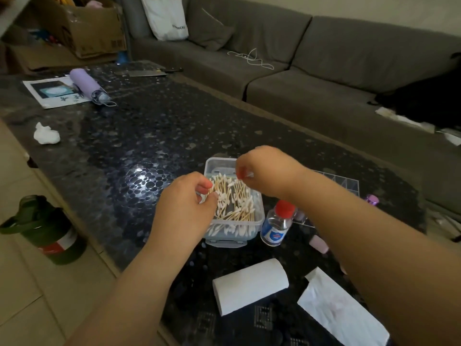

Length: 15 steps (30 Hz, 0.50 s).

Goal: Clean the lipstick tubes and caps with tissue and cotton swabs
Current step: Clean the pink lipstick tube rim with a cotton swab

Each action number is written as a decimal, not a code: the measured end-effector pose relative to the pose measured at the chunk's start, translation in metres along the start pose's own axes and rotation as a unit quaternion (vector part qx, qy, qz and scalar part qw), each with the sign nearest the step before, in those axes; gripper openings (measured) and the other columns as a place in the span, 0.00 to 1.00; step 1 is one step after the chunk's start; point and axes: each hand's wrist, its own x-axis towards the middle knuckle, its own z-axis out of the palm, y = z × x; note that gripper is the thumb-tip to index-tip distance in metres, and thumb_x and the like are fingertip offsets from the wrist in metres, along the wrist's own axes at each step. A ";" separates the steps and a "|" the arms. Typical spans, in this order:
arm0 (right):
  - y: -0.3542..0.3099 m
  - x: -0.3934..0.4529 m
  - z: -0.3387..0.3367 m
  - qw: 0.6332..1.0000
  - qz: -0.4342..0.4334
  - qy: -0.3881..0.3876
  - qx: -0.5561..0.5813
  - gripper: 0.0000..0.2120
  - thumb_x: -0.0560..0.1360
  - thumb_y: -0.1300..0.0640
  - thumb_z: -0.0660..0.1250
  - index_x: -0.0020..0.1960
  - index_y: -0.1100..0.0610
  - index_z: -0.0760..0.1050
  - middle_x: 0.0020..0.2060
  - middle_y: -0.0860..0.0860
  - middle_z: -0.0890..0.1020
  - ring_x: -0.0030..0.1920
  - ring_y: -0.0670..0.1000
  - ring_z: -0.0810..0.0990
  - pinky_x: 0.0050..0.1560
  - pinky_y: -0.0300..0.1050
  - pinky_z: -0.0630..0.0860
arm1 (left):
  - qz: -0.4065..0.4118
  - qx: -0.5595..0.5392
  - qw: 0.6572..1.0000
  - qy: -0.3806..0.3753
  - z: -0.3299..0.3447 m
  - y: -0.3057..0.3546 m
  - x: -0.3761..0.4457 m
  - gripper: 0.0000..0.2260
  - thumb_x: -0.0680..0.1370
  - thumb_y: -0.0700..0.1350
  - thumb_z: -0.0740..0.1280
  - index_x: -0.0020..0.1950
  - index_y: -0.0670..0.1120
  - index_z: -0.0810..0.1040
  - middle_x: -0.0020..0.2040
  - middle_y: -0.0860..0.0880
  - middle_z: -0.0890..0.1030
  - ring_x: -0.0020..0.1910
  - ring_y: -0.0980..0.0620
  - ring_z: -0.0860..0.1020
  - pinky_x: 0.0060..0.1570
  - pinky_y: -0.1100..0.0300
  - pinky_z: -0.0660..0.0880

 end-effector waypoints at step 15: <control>0.024 -0.163 0.031 0.856 0.271 0.218 0.382 0.07 0.77 0.57 0.65 0.46 0.45 0.75 0.38 0.43 0.81 0.38 0.40 0.80 0.39 0.32 0.76 | 0.127 0.236 0.950 -0.159 0.066 0.037 -0.026 0.25 0.71 0.61 0.67 0.65 0.55 0.69 0.64 0.55 0.65 0.65 0.51 0.60 0.63 0.53 0.57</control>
